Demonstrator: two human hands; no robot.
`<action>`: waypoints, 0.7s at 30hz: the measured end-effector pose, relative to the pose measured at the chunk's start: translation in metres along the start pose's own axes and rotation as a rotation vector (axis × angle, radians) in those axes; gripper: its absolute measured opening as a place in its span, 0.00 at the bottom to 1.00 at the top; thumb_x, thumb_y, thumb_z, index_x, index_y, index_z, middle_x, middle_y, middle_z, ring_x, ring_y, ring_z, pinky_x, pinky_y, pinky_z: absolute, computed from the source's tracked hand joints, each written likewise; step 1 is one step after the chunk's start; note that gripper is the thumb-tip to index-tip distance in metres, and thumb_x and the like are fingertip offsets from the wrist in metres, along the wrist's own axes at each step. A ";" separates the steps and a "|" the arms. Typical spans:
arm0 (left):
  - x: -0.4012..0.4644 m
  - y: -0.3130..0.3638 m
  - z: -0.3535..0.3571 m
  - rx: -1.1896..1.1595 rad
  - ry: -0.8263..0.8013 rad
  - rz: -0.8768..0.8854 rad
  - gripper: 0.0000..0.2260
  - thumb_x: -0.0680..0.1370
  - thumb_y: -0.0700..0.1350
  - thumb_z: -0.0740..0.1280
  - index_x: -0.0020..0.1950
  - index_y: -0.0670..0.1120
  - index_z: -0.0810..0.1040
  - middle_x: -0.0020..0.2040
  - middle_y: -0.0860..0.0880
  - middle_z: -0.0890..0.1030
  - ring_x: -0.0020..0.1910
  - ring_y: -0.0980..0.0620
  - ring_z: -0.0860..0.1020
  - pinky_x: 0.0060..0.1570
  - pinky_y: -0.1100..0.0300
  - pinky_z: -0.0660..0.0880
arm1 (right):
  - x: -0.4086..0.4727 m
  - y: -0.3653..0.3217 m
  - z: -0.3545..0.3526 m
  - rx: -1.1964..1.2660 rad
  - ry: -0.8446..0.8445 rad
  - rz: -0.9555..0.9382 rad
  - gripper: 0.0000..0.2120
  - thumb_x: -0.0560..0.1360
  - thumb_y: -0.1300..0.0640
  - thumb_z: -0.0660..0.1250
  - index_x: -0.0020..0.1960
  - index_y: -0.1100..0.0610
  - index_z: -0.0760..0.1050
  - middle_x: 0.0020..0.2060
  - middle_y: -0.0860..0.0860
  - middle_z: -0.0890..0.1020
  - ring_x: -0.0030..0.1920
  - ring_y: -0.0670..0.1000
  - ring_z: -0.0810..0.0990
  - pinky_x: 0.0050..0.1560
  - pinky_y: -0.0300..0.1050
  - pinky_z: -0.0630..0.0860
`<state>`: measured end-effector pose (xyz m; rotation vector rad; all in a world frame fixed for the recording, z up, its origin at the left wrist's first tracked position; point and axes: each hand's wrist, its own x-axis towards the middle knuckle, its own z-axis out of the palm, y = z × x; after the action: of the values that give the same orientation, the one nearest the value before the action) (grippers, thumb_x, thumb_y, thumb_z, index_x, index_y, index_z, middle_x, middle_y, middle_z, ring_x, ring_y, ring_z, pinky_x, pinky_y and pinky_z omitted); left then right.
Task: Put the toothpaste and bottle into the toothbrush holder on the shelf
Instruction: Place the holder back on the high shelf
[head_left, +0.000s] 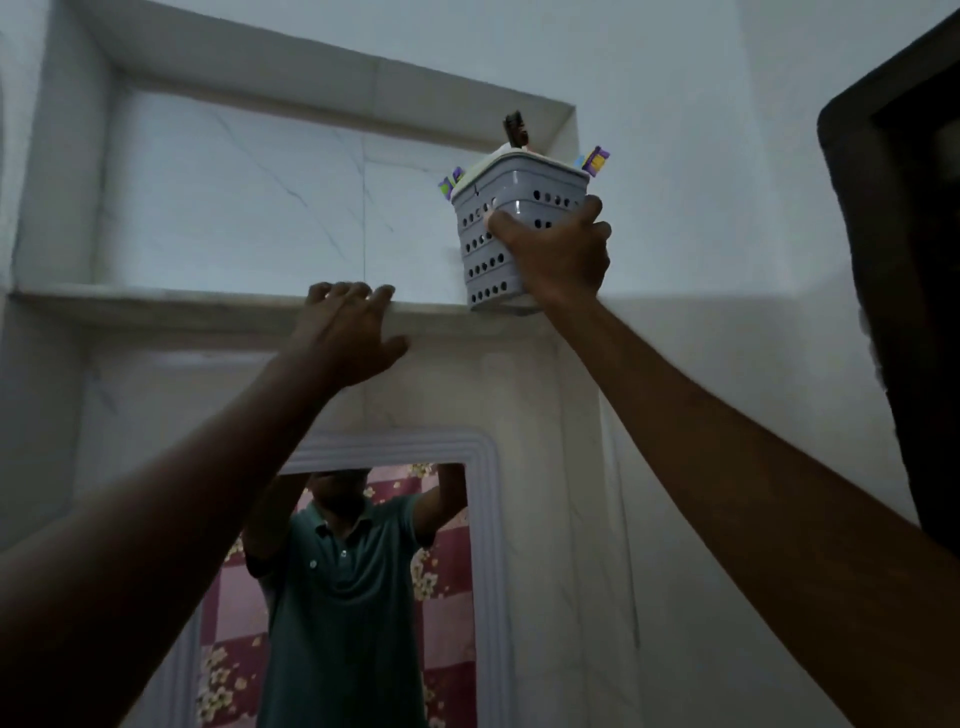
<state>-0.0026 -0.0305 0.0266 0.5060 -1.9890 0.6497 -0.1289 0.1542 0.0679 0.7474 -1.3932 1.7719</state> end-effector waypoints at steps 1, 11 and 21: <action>0.000 0.000 0.004 0.000 0.031 0.002 0.33 0.73 0.66 0.58 0.72 0.46 0.70 0.64 0.39 0.79 0.66 0.40 0.75 0.68 0.46 0.64 | 0.007 -0.003 0.004 -0.012 -0.003 -0.001 0.48 0.64 0.34 0.76 0.73 0.59 0.64 0.65 0.58 0.76 0.65 0.61 0.77 0.61 0.51 0.75; -0.003 -0.001 0.023 0.018 0.210 0.028 0.32 0.72 0.64 0.57 0.69 0.46 0.73 0.57 0.44 0.81 0.58 0.40 0.77 0.61 0.47 0.64 | 0.040 0.004 0.041 -0.077 0.085 -0.061 0.49 0.63 0.34 0.77 0.71 0.61 0.63 0.66 0.60 0.74 0.67 0.63 0.75 0.64 0.59 0.75; -0.005 -0.004 0.030 0.054 0.265 0.038 0.31 0.73 0.63 0.60 0.71 0.46 0.71 0.57 0.45 0.81 0.57 0.41 0.77 0.61 0.47 0.65 | 0.027 0.056 0.087 -0.179 0.156 -0.041 0.55 0.65 0.31 0.73 0.77 0.63 0.58 0.68 0.61 0.72 0.68 0.64 0.73 0.61 0.61 0.74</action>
<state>-0.0182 -0.0522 0.0109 0.3929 -1.7388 0.7560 -0.1908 0.0676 0.0811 0.5272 -1.3987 1.6128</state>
